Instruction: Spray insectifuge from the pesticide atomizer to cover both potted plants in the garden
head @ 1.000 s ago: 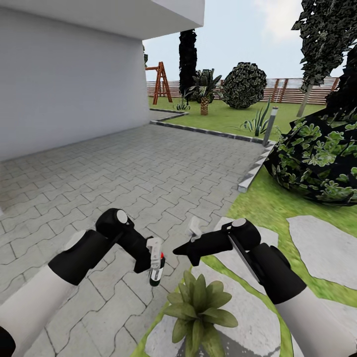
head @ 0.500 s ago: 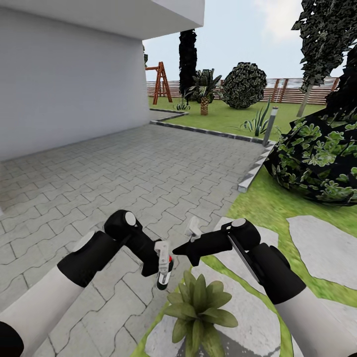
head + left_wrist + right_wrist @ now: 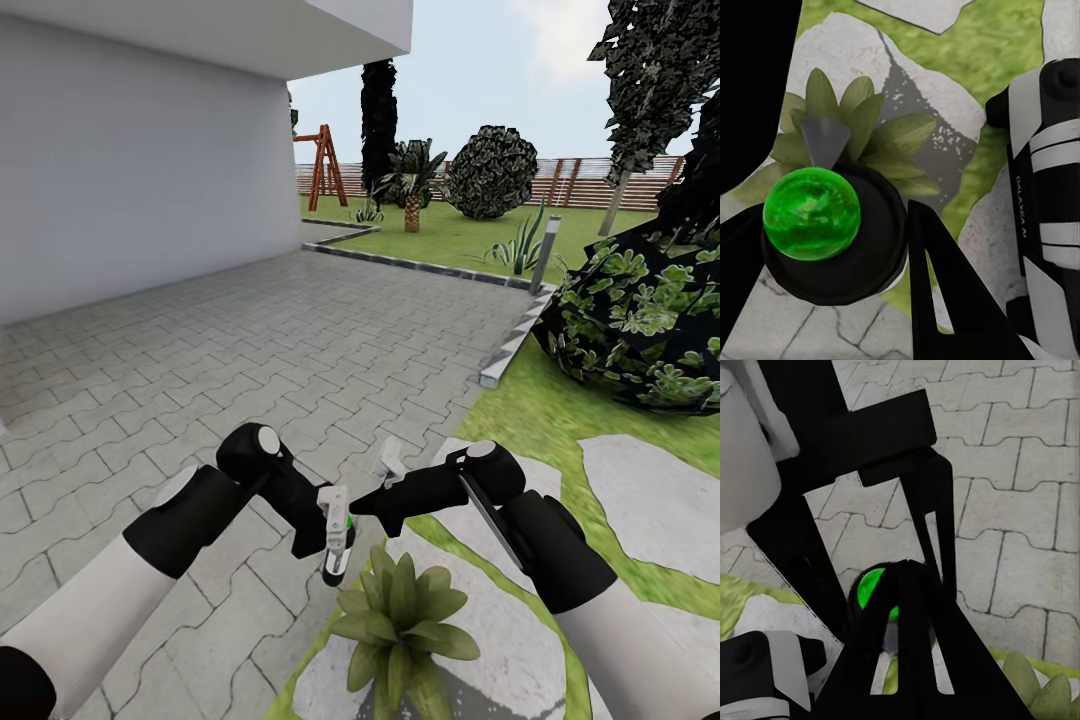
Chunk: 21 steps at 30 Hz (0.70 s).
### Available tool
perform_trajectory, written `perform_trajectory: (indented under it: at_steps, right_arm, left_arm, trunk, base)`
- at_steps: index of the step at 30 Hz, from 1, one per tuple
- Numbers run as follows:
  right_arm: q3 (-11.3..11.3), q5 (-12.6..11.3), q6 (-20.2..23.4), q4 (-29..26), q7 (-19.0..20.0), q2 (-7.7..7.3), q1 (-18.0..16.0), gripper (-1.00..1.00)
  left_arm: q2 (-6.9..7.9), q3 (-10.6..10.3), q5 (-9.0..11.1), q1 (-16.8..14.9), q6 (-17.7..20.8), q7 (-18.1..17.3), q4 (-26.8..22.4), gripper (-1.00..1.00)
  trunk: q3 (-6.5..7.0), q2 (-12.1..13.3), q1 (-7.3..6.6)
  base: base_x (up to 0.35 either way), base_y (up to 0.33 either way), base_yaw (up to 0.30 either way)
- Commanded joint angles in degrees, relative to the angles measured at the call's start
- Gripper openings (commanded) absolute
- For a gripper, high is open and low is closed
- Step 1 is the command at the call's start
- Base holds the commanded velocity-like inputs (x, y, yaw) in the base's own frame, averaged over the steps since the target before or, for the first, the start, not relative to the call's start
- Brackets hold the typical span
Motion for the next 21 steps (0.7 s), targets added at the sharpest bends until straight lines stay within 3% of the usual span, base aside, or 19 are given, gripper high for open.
perform_trajectory:
  at_steps: [1,21]
  right_arm:
    - [0.05,0.23,0.29,-0.06,0.25,-0.03,-0.05,-1.0]
    - [0.17,0.23,0.29,-0.06,0.29,-0.16,-0.05,-1.0]
  left_arm:
    - [0.02,-0.07,-0.37,-0.16,0.61,-0.39,0.25,-1.0]
    - [0.25,0.3,-0.37,-0.53,0.41,-0.39,1.35,-1.0]
  trunk:
    - [-0.05,-0.03,-0.01]
    - [-0.05,-0.03,-0.01]
  base:
    - [0.0,0.0,0.0]
    - [0.0,0.0,0.0]
